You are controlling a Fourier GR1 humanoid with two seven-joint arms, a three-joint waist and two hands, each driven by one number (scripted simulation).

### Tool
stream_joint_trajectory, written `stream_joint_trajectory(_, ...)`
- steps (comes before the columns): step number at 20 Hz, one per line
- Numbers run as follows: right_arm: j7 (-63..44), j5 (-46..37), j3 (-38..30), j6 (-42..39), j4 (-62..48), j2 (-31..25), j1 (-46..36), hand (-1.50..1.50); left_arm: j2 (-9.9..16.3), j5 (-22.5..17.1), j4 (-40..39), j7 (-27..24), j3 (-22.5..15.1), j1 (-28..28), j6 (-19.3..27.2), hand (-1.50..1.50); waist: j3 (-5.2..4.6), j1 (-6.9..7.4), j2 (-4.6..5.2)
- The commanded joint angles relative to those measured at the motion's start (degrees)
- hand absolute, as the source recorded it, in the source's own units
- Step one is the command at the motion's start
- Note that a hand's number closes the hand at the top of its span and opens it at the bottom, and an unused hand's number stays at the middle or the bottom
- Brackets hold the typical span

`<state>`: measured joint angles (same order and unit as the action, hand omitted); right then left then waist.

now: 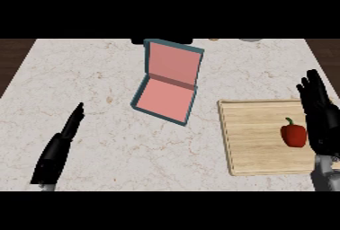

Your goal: Pick the bell pepper from the tray and place it in the cardboard box

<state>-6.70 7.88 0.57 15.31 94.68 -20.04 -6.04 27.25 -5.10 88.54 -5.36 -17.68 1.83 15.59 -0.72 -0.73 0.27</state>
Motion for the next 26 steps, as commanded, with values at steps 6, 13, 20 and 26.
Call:
stream_joint_trajectory(6,-5.44,-11.27,-3.14,16.02,-6.71,2.67,8.02,-1.50,-2.56,-2.56,0.52,3.22,-1.22,-11.42,-7.35,0.00,0.67,-1.34,-0.08)
stream_joint_trajectory(13,-5.24,-42.37,3.82,23.13,-15.60,-11.18,17.03,-1.50,-4.06,-3.40,1.30,4.37,-3.22,-10.41,-8.17,0.00,0.30,-0.16,0.27)
stream_joint_trajectory(20,-27.67,-63.77,9.72,16.16,2.16,-12.23,22.84,-1.50,-5.78,-3.56,0.84,7.66,-3.84,-12.32,-8.62,0.00,0.24,-0.70,-0.60)
stream_joint_trajectory(26,-45.70,-60.89,13.42,-10.40,20.82,-12.75,18.53,-1.50,-6.26,-2.75,-1.18,7.70,-3.45,-14.54,-9.05,0.00,0.25,0.01,-0.44)
